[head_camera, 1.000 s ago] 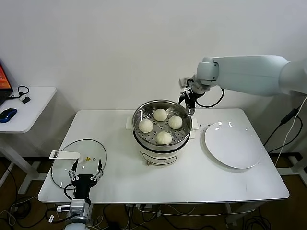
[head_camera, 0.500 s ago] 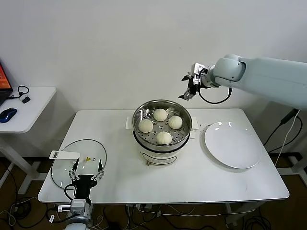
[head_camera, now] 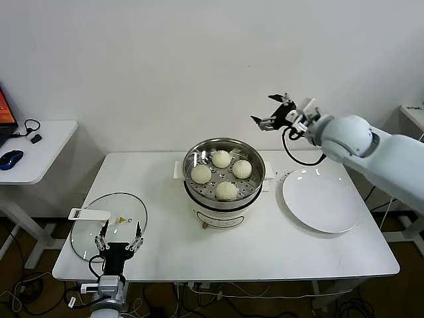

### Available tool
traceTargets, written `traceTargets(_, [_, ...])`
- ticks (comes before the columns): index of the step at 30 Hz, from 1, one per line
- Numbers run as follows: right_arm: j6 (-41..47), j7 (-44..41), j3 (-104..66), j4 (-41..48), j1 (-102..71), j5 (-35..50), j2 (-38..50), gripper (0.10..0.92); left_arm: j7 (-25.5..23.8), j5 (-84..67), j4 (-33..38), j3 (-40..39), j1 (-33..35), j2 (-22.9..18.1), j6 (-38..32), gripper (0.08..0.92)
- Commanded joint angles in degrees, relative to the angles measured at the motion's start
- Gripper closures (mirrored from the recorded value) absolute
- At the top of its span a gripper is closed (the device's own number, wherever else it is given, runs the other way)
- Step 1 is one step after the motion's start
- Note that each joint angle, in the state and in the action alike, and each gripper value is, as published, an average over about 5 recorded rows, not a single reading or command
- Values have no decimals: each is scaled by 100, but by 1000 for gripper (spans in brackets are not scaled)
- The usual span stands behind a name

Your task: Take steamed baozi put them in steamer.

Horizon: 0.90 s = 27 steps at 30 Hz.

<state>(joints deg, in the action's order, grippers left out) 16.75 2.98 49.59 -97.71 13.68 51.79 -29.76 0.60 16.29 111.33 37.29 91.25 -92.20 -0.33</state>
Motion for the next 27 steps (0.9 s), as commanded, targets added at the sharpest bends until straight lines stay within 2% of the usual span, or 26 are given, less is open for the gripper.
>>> traceTargets(1, [-535, 1038, -4854, -1423, -4571, -233, 943, 203, 1, 74, 19, 16, 24, -258, -29, 177])
traceTargets(6, [-899, 821, -6796, -1638, -6539, -575, 431, 203, 10, 85, -15, 26, 65, -275, -110, 177])
traceTargets(13, [-1630, 355, -8606, -2039, -8711, -1761, -1264, 203, 38, 83, -58, 95, 101, -280, -188, 177])
traceTargets(27, [-2918, -422, -9263, -2036, -10331, -2880, -3996, 203, 81, 202, -168, 7, 115, -280, -264, 177])
